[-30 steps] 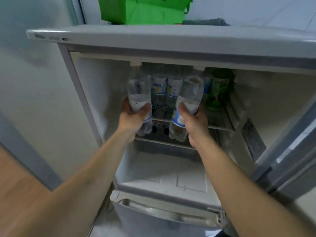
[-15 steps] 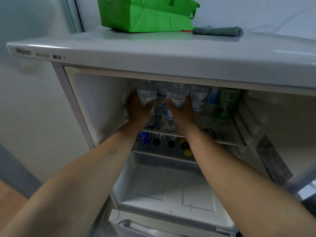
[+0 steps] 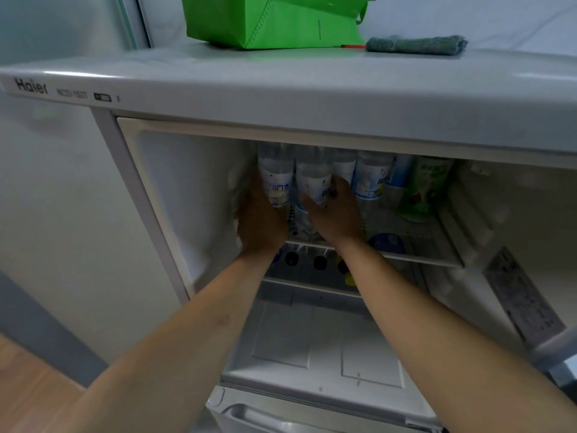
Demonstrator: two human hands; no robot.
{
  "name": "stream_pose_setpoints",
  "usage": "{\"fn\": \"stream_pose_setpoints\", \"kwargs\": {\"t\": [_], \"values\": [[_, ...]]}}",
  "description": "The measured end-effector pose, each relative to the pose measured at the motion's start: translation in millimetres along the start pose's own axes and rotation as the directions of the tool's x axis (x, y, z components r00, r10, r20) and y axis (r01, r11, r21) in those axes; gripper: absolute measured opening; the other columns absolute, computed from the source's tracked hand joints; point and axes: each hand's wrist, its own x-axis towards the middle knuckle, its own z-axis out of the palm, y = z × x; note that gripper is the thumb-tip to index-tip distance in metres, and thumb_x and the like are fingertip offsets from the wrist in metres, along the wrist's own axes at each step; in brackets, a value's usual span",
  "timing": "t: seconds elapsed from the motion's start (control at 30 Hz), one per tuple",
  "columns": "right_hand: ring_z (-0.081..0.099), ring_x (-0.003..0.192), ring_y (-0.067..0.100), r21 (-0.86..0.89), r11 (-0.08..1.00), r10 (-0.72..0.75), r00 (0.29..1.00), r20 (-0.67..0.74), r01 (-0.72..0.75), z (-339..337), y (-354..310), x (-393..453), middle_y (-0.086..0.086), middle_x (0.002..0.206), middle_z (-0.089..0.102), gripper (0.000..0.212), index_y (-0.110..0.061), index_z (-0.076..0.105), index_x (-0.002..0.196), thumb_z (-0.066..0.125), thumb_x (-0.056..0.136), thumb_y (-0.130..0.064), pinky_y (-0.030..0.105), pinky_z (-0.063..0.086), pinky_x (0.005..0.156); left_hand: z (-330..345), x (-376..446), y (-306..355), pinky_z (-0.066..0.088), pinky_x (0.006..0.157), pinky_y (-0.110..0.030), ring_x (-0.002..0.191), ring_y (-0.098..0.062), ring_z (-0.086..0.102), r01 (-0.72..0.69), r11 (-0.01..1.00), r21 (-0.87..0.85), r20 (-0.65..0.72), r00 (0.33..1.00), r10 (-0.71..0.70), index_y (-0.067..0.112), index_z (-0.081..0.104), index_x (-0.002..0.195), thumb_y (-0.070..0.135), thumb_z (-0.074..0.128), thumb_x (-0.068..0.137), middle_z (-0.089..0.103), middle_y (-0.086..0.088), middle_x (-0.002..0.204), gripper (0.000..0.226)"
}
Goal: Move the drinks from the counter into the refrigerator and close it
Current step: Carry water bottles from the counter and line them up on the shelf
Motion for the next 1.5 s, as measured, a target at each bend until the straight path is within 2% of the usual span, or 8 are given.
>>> {"fn": "stream_pose_setpoints", "kwargs": {"t": [0.37,0.53,0.7,0.9,1.13,1.3,1.4,1.5], "values": [[0.056,0.126,0.022,-0.139,0.990,0.039,0.998,0.054,-0.031,18,7,0,0.006,0.139,0.058,0.056,-0.016,0.046,0.139,0.070,0.091,-0.032,0.043,0.047,0.106,6,-8,-2,0.035,0.114,-0.041,0.139,-0.027,0.040,-0.007,0.973,-0.229,0.067,0.998,0.023,0.006,0.025,0.152,0.003,0.054,0.094,0.042,-0.017,0.148,0.064],[0.056,0.125,0.021,-0.139,0.990,0.014,0.999,0.030,-0.010,31,6,4,0.004,0.138,0.058,0.058,-0.017,0.047,0.140,0.072,0.089,-0.032,0.037,0.047,0.105,-2,-8,-1,0.039,0.107,-0.026,0.129,-0.015,0.047,-0.007,0.922,-0.388,0.113,0.992,0.056,0.005,0.032,0.146,-0.006,0.051,0.094,0.048,-0.010,0.140,0.057],[0.056,0.126,0.023,-0.162,0.986,0.035,0.999,0.013,-0.032,35,5,6,0.005,0.139,0.058,0.059,-0.018,0.047,0.139,0.073,0.088,-0.032,0.042,0.047,0.105,-8,-5,-15,0.040,0.111,-0.043,0.132,-0.022,0.048,0.015,0.952,-0.306,0.219,0.974,0.055,0.013,0.031,0.150,0.003,0.048,0.098,0.049,-0.012,0.142,0.056],[0.057,0.124,0.021,-0.146,0.988,0.057,0.998,0.014,-0.055,34,4,-1,0.004,0.138,0.058,0.059,-0.018,0.045,0.139,0.072,0.089,-0.034,0.044,0.049,0.104,-21,-27,-15,0.042,0.111,-0.039,0.130,-0.019,0.050,0.057,0.941,-0.333,0.232,0.972,0.023,0.026,0.024,0.154,0.001,0.043,0.100,0.051,-0.005,0.144,0.062],[0.062,0.105,0.013,-0.138,0.990,-0.001,0.992,-0.130,-0.017,37,6,-24,0.000,0.117,0.067,0.034,-0.019,0.057,0.124,0.067,0.092,-0.021,0.029,0.052,0.088,-28,-46,-32,0.043,0.088,-0.007,0.116,-0.010,0.056,0.071,0.945,-0.318,0.156,0.987,-0.022,0.027,0.040,0.146,0.004,0.043,0.096,0.057,0.010,0.130,0.056],[0.055,0.074,0.000,-0.173,0.985,-0.063,0.951,-0.303,0.010,28,17,-59,-0.008,0.084,0.061,0.012,-0.023,0.056,0.096,0.064,0.090,-0.016,0.004,0.039,0.061,-22,-73,-51,0.054,0.090,-0.039,0.108,-0.027,0.061,0.145,0.865,-0.481,0.191,0.980,-0.059,0.020,0.050,0.138,0.004,0.049,0.095,0.062,-0.004,0.123,0.046],[0.060,0.080,0.003,-0.200,0.980,-0.079,0.926,-0.369,0.004,18,26,-88,-0.007,0.088,0.065,0.017,-0.029,0.059,0.099,0.066,0.089,-0.018,0.007,0.043,0.068,-20,-96,-58,0.045,0.077,-0.006,0.094,-0.015,0.061,0.049,0.890,-0.454,0.125,0.992,0.008,0.018,0.057,0.129,0.010,0.055,0.096,0.065,-0.006,0.111,0.034],[0.061,0.080,-0.004,-0.159,0.986,-0.015,0.925,-0.379,-0.049,4,39,-120,-0.015,0.088,0.065,0.016,-0.028,0.061,0.102,0.067,0.089,-0.020,0.004,0.043,0.068,-19,-116,-57,0.039,0.068,0.001,0.087,-0.005,0.060,0.047,0.895,-0.444,0.148,0.989,0.022,0.021,0.058,0.125,0.018,0.057,0.097,0.064,0.001,0.104,0.028]]}}
